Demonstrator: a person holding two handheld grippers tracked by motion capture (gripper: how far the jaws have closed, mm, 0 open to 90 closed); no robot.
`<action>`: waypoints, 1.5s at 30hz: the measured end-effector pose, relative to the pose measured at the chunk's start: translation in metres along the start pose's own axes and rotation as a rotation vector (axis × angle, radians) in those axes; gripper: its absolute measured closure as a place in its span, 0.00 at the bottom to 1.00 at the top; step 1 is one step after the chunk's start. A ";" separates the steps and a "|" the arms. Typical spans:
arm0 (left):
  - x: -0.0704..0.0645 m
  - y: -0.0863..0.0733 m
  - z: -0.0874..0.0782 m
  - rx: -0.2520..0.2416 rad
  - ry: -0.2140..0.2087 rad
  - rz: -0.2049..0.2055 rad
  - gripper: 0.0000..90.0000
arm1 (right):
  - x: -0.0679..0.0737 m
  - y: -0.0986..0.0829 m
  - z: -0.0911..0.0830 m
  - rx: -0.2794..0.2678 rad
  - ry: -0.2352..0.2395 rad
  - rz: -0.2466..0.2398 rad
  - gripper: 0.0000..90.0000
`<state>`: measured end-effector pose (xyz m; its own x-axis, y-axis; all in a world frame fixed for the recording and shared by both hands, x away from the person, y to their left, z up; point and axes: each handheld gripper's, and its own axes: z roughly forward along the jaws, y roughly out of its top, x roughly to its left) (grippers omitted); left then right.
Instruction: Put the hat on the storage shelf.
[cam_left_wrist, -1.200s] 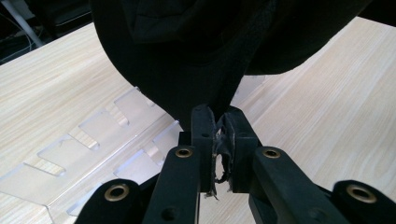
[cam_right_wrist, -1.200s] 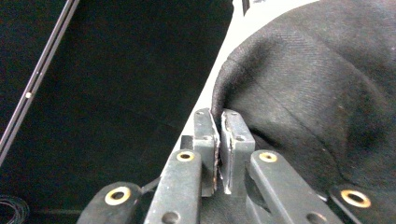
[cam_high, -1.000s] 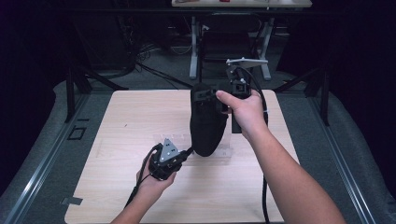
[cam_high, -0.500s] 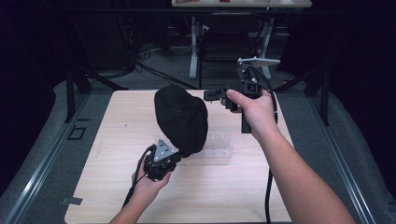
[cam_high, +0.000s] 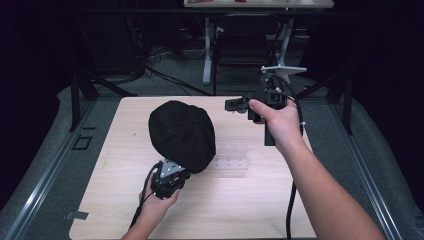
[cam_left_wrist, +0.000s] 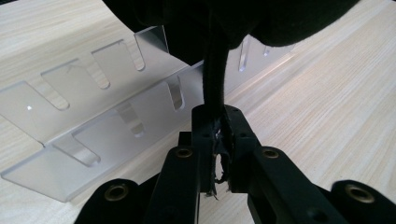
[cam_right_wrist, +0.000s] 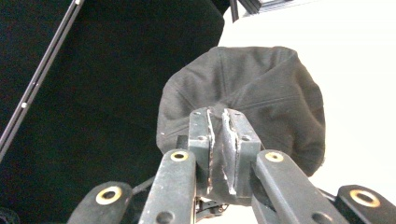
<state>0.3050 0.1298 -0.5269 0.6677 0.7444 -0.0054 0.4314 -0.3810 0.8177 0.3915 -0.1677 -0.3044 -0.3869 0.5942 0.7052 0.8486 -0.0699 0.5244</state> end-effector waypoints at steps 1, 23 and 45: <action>0.000 0.000 0.000 0.000 0.000 0.000 0.94 | 0.000 0.000 0.000 0.000 0.000 0.000 0.91; 0.011 -0.013 -0.022 -0.025 -0.003 -0.067 0.65 | -0.015 -0.019 -0.014 -0.014 -0.122 -0.040 0.90; 0.033 -0.046 -0.045 -0.030 0.039 -0.127 0.51 | -0.052 -0.082 -0.017 0.010 -0.295 -0.170 0.85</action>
<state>0.2797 0.1960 -0.5388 0.5845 0.8067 -0.0875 0.4918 -0.2664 0.8290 0.3355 -0.2065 -0.3760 -0.4034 0.8029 0.4389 0.7849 0.0571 0.6170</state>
